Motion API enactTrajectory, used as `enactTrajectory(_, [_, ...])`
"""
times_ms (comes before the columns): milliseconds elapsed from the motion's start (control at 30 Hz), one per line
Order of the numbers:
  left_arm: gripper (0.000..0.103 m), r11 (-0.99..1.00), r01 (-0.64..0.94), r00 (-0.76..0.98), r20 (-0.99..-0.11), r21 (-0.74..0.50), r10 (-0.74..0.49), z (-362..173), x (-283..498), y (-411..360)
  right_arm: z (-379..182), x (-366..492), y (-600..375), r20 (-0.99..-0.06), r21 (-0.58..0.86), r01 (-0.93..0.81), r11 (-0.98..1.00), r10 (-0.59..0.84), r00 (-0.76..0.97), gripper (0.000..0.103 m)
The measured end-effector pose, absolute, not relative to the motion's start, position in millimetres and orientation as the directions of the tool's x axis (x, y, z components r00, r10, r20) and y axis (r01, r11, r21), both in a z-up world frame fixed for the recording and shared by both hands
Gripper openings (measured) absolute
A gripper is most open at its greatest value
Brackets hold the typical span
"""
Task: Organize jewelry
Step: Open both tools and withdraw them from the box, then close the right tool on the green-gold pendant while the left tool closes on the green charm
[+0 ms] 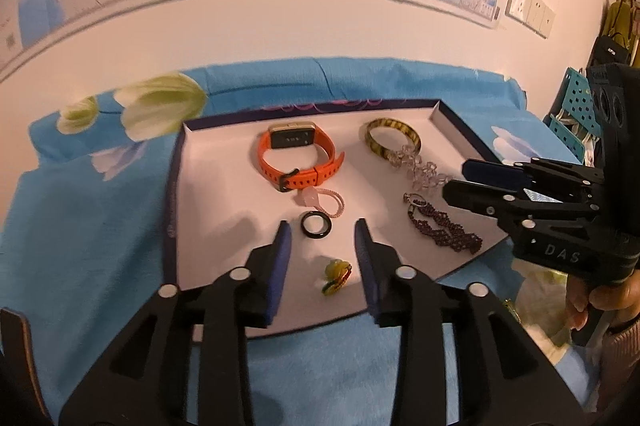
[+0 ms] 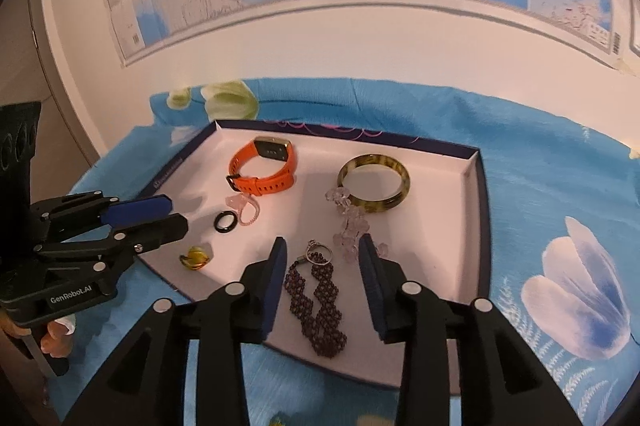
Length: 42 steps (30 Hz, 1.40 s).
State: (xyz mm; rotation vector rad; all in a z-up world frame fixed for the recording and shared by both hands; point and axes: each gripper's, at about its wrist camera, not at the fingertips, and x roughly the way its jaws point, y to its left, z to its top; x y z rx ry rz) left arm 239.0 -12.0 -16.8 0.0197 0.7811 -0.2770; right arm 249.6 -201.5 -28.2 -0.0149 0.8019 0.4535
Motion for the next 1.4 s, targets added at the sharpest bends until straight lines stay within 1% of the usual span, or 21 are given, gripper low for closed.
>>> enactTrajectory(67, [0.038, 0.962, 0.260, 0.682, -0.689, -0.084, -0.244, -12.8, 230.8, -9.3, -23.3, 241.6, -206.4, -0.686, 0.167, -0.402, 0.901, 0.398, 0.609, 0.037])
enactTrajectory(200, [0.043, 0.959, 0.271, 0.692, -0.676, -0.085, -0.255, -7.1, 208.4, -1.7, -18.2, 225.1, -215.3, -0.674, 0.187, -0.411, 0.892, 0.421, 0.607, 0.043])
enactTrajectory(367, [0.045, 0.951, 0.290, 0.688, -0.669, -0.104, -0.283, -7.9, 182.8, 3.0, -23.5, 198.7, -223.4, -0.682, 0.211, -0.425, 0.880, 0.444, 0.582, 0.043])
enactTrajectory(600, [0.045, 0.944, 0.315, 0.663, -0.690, -0.093, -0.290, -19.6, 144.8, 8.3, -40.6, 163.2, -227.0, -0.722, 0.188, -0.442, 0.877, 0.428, 0.543, 0.043])
enactTrajectory(733, [0.045, 0.937, 0.337, 0.656, -0.691, -0.093, -0.304, -21.9, 126.0, 10.7, -49.0, 155.2, -227.7, -0.734, 0.198, -0.435, 0.878, 0.427, 0.528, 0.043])
enactTrajectory(800, [0.045, 0.926, 0.363, 0.646, -0.689, -0.103, -0.330, -20.9, 116.2, 10.0, -51.2, 153.4, -226.7, -0.737, 0.199, -0.433, 0.879, 0.426, 0.525, 0.042])
enactTrajectory(867, [0.046, 0.919, 0.381, 0.642, -0.688, -0.096, -0.339, -20.8, 109.1, 7.1, -52.6, 151.9, -224.6, -0.738, 0.201, -0.436, 0.877, 0.428, 0.521, 0.042])
enactTrajectory(1000, [0.047, 0.899, 0.427, 0.612, -0.702, -0.095, -0.365, -27.5, 93.2, -2.7, -54.6, 151.0, -221.2, -0.744, 0.190, -0.438, 0.879, 0.420, 0.520, 0.042])
enactTrajectory(1167, [0.046, 0.894, 0.438, 0.579, -0.729, -0.099, -0.365, -38.5, 88.3, -11.1, -56.0, 152.2, -216.8, -0.751, 0.178, -0.435, 0.883, 0.407, 0.520, 0.041])
enactTrajectory(1233, [0.044, 0.895, 0.431, 0.567, -0.737, -0.117, -0.369, -42.6, 89.1, -11.9, -57.1, 153.7, -216.2, -0.755, 0.182, -0.428, 0.885, 0.405, 0.516, 0.037])
enactTrajectory(1267, [0.043, 0.895, 0.430, 0.563, -0.739, -0.121, -0.371, -44.1, 89.4, -12.4, -57.7, 154.5, -215.4, -0.757, 0.183, -0.425, 0.886, 0.403, 0.514, 0.033])
enactTrajectory(1400, [0.038, 0.893, 0.430, 0.542, -0.753, -0.131, -0.372, -49.9, 91.9, -15.5, -60.5, 155.7, -212.7, -0.769, 0.173, -0.421, 0.890, 0.389, 0.507, 0.030])
